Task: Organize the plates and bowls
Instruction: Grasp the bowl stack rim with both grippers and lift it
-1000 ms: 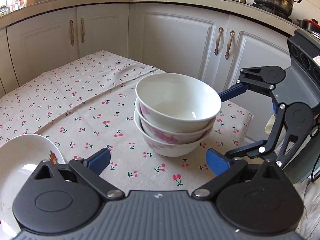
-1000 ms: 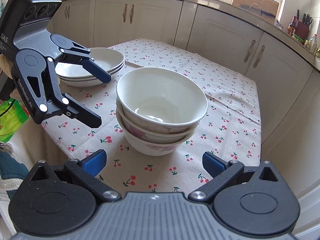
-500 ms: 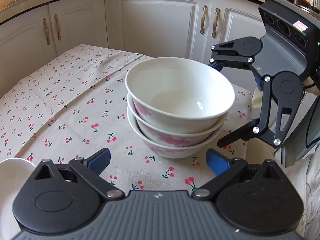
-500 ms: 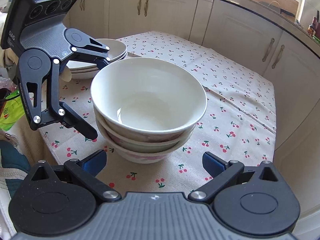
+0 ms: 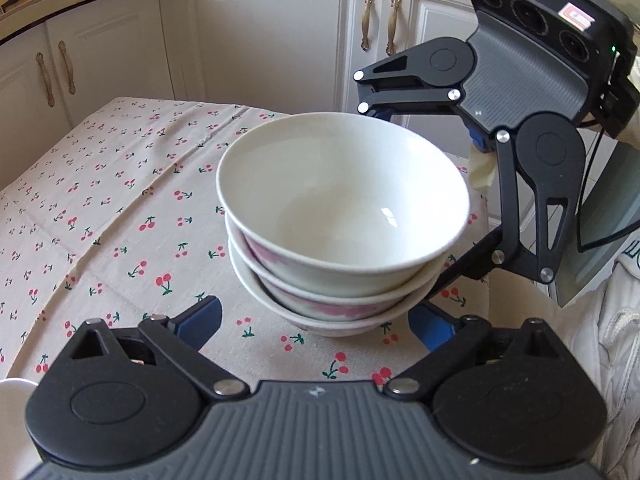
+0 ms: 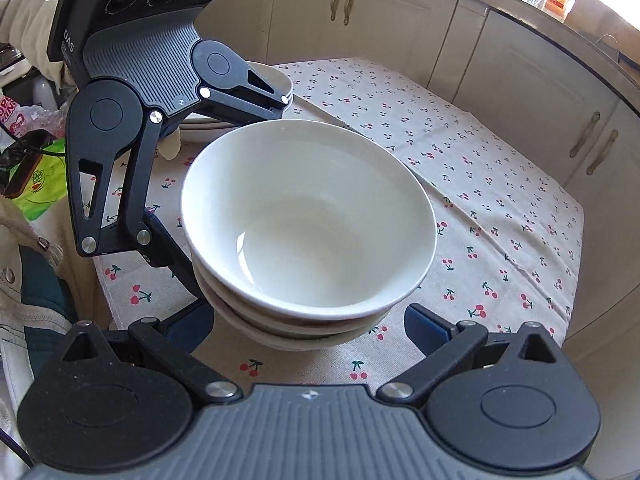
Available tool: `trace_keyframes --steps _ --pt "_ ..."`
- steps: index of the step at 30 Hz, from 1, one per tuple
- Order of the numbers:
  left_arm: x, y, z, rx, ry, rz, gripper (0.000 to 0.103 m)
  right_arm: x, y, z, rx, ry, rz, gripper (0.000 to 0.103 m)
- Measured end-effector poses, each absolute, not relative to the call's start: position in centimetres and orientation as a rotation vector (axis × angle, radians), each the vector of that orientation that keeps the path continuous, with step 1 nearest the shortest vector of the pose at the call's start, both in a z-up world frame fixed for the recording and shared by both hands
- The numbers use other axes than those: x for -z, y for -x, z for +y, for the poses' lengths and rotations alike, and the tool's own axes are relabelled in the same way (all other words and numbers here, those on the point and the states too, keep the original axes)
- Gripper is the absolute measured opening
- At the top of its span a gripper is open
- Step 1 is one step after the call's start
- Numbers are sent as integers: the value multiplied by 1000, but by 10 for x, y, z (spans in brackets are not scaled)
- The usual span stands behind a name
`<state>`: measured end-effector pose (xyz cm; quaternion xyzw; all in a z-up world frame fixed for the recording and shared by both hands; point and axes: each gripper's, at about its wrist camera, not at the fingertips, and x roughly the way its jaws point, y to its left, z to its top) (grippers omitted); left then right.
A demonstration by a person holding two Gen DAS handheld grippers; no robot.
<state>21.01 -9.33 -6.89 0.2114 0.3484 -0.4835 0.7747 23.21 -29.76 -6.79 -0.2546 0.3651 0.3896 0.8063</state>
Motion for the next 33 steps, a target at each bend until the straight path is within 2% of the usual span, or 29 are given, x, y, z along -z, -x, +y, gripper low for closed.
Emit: trace_keyframes --steps 7,10,33 --pt "66 -213 -91 1130 -465 764 82 69 -242 -296 -882 556 802 98" --pt "66 -214 -91 1152 -477 765 77 70 -244 -295 -903 561 817 93" --pt "65 -227 -96 1200 -457 818 77 68 -250 -290 -917 591 868 92"
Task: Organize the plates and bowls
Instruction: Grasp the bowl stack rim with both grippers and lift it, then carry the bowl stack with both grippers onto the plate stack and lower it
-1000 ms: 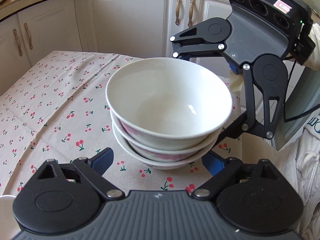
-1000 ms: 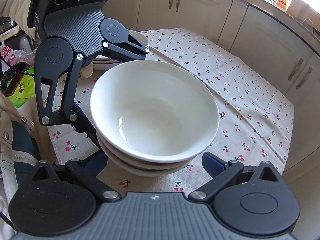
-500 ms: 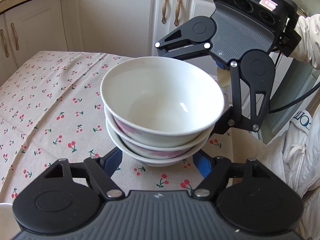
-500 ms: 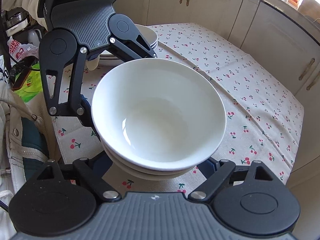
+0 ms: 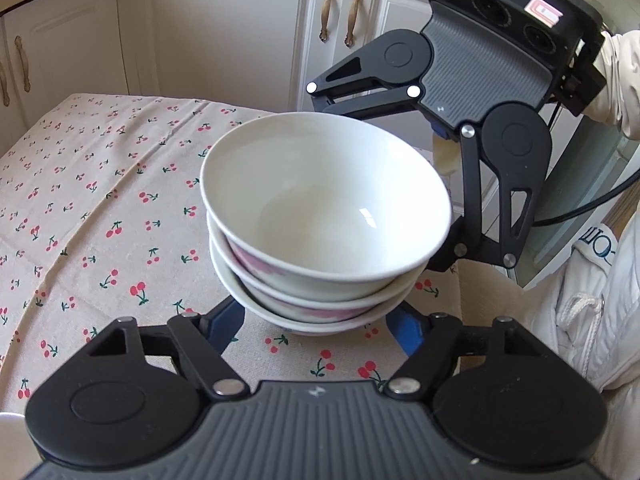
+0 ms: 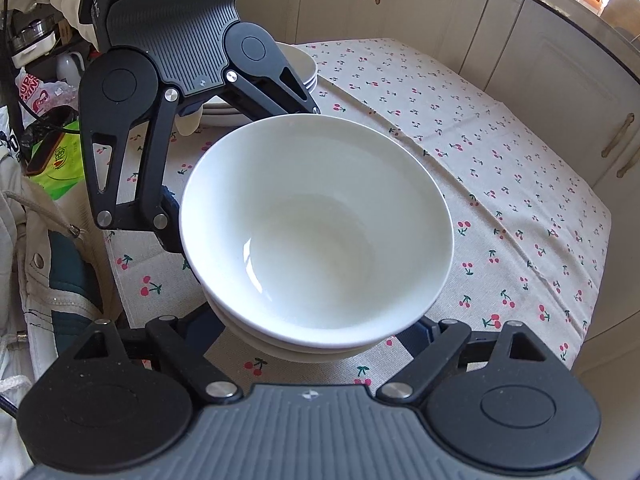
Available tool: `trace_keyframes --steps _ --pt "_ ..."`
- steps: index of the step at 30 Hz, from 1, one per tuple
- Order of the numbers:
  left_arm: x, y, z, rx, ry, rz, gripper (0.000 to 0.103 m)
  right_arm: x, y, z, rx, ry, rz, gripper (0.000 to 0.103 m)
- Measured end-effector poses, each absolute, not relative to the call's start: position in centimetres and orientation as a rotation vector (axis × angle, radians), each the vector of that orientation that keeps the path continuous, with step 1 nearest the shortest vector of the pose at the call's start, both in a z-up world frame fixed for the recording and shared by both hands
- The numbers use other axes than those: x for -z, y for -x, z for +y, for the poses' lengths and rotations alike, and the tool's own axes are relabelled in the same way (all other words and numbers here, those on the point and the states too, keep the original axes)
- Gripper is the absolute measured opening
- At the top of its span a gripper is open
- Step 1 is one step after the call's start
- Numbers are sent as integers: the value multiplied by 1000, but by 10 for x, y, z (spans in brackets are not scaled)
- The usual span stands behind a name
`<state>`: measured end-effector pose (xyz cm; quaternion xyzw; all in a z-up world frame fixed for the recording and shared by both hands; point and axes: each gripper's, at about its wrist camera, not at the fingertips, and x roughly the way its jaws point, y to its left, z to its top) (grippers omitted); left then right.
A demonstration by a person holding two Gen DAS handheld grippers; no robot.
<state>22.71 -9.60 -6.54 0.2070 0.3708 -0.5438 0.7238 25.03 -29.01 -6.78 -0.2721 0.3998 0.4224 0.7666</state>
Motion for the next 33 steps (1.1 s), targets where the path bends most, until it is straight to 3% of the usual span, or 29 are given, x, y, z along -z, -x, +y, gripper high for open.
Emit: trace_keyframes --steps 33 --pt "59 -219 -93 1179 -470 806 77 64 -247 -287 -922 588 869 92"
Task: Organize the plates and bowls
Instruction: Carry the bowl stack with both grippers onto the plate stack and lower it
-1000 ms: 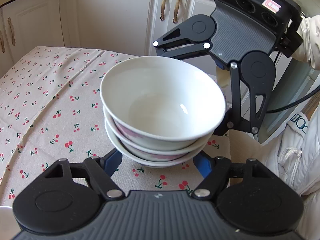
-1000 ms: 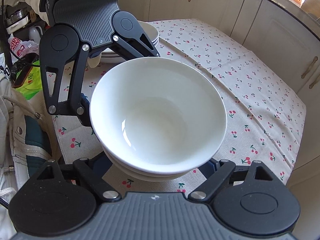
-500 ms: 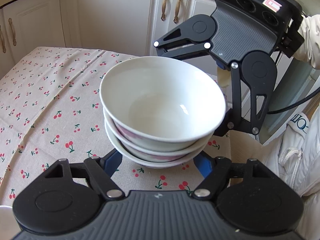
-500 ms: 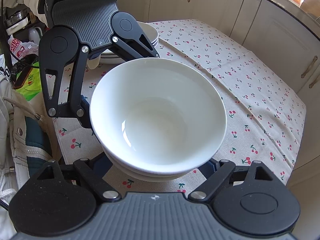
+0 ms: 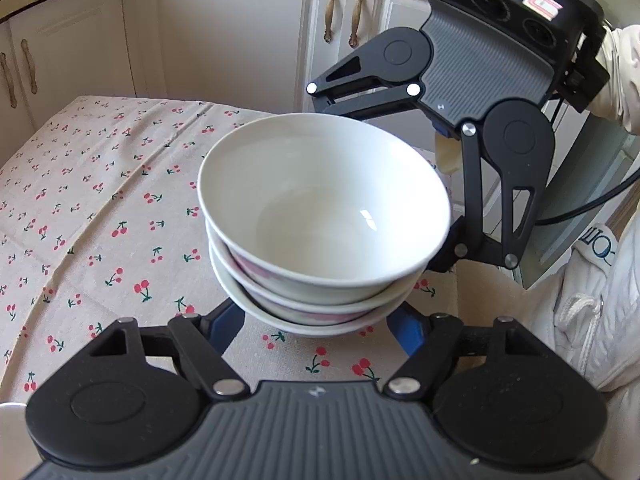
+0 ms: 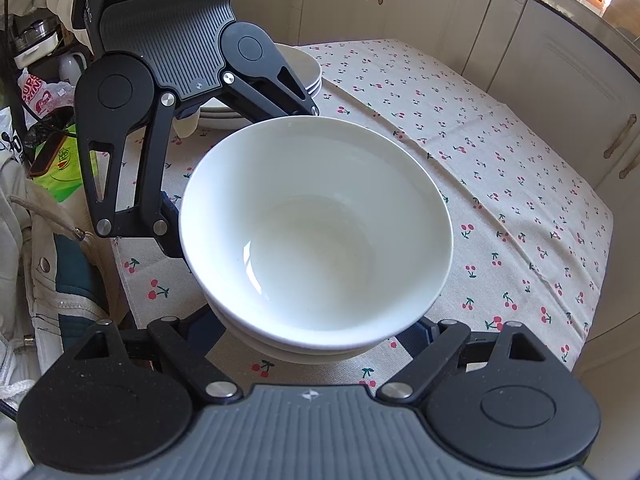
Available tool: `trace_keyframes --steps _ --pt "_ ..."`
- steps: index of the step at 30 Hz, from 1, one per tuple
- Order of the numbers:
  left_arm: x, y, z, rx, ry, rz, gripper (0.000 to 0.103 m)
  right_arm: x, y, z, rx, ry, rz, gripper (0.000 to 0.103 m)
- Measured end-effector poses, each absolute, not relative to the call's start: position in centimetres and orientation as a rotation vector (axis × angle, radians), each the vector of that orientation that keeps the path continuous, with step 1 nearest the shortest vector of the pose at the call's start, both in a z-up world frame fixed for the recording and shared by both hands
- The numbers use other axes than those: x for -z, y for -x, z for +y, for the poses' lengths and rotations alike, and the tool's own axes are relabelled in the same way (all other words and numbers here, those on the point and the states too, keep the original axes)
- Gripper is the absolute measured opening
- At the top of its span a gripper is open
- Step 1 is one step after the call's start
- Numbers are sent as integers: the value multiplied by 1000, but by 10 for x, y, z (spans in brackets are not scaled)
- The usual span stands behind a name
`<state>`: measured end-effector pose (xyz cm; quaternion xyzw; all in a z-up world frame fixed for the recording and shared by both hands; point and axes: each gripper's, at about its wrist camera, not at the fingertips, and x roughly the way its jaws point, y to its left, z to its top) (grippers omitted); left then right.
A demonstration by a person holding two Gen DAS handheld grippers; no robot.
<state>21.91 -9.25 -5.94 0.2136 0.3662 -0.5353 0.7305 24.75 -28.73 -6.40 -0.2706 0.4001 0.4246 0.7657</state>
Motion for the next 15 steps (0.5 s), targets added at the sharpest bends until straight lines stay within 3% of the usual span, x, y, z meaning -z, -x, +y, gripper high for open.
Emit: trace_keyframes --steps 15 --pt "20 -197 -40 1061 -442 762 77 24 -242 -243 -991 687 786 92"
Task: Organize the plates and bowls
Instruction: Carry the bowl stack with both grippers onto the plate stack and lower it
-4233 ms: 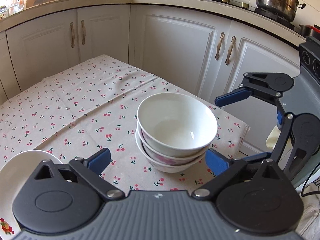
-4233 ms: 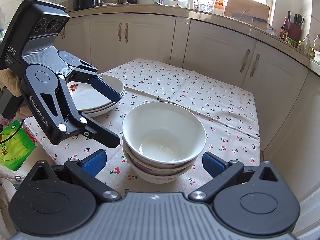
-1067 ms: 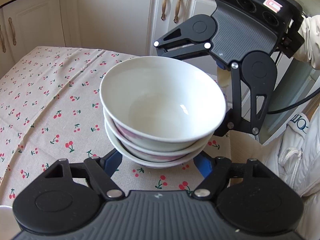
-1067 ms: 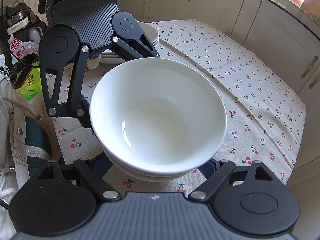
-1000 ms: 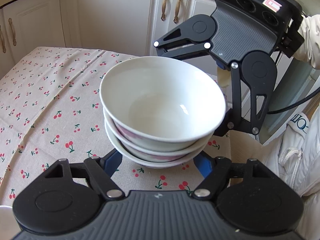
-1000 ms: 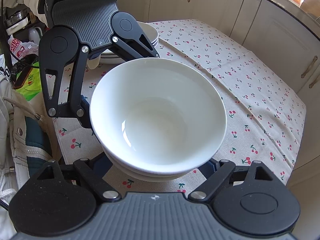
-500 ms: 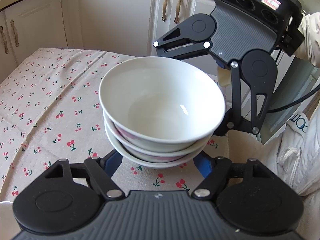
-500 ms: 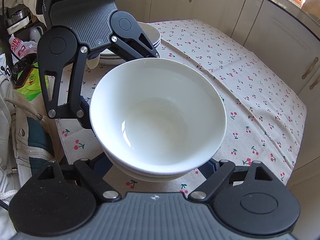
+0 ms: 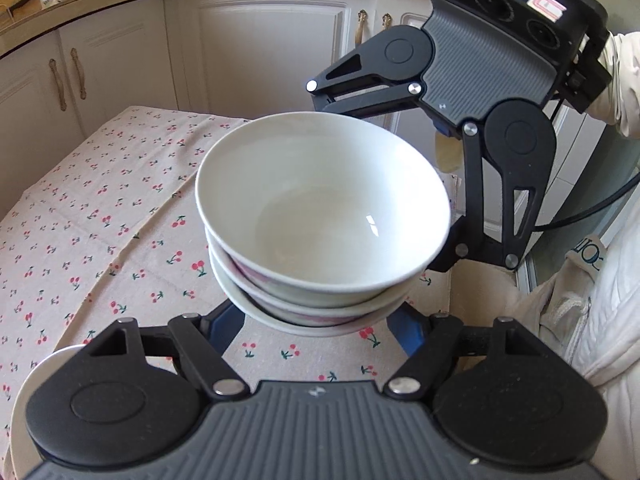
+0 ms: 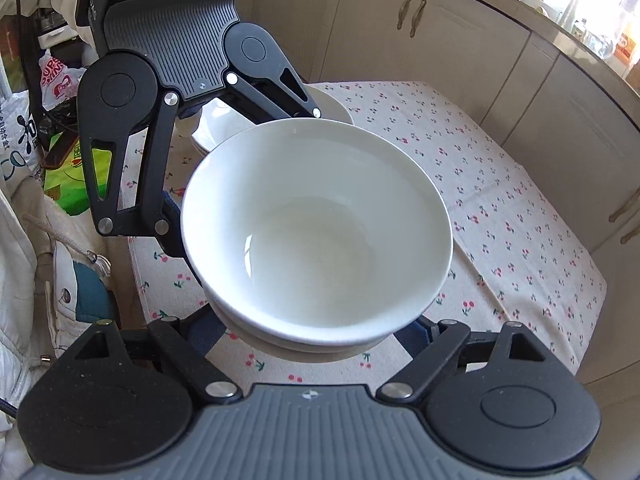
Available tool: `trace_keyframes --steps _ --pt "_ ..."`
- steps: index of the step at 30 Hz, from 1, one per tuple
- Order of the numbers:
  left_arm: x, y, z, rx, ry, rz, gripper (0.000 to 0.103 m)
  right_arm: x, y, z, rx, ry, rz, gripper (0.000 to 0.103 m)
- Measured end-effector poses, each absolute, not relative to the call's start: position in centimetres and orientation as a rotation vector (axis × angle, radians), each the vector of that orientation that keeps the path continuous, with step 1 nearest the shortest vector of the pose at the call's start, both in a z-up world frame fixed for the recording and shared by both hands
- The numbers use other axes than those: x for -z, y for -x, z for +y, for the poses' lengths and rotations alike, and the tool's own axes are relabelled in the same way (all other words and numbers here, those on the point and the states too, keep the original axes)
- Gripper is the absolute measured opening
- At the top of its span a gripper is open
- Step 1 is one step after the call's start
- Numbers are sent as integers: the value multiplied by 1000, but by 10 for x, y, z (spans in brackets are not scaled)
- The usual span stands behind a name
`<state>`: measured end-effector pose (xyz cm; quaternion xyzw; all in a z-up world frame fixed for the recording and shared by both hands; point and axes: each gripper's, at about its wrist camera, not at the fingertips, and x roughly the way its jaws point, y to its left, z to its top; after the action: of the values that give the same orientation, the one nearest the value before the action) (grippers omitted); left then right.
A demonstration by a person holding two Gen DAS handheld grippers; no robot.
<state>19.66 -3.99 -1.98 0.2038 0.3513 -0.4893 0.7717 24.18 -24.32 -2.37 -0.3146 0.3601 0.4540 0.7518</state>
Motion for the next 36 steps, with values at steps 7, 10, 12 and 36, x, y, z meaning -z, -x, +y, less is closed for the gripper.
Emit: trace_keyframes --steps 7,10,12,36 --pt "8 -193 5 955 -423 741 77 12 -250 -196 -1061 744 716 92" --pt "8 -194 25 909 -415 741 77 13 -260 -173 -1091 768 697 92" --pt "10 -195 36 883 -405 748 77 14 -265 -157 -1111 787 689 92" --pt "42 -224 112 777 -325 818 77 55 -322 -56 -1223 848 725 92"
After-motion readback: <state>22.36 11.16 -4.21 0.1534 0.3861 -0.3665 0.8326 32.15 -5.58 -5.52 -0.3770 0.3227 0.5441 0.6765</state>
